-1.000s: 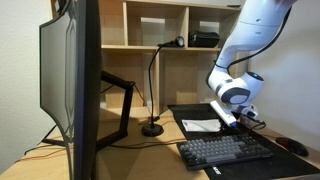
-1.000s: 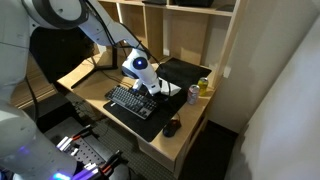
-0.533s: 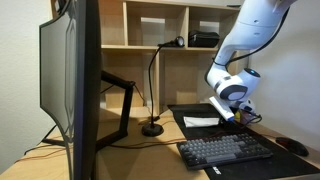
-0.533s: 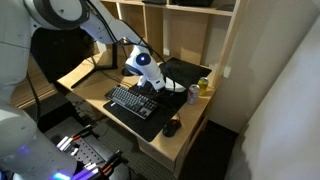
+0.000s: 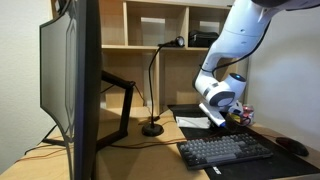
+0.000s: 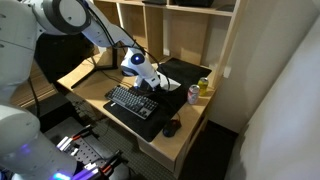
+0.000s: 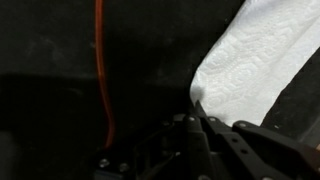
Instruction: Move the paper away from the computer
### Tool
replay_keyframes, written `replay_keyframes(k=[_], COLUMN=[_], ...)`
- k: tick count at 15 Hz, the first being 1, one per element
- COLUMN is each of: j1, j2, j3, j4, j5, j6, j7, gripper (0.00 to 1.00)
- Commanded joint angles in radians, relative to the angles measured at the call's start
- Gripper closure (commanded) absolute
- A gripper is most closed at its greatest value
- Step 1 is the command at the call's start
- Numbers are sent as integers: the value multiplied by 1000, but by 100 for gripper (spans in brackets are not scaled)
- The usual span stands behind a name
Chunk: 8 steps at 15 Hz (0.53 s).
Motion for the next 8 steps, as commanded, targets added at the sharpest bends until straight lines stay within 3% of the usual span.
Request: replay_keyframes(k=[1, 5, 6, 8], j1=[7, -6, -8, -13], j2=[40, 40, 42, 32], j3=[-20, -25, -27, -26], j4=[-6, -1, 0, -13], j5=[-10, 14, 19, 25], j6=[49, 61, 62, 39], j7=[-48, -105, -107, -92], gripper=[100, 100, 79, 68])
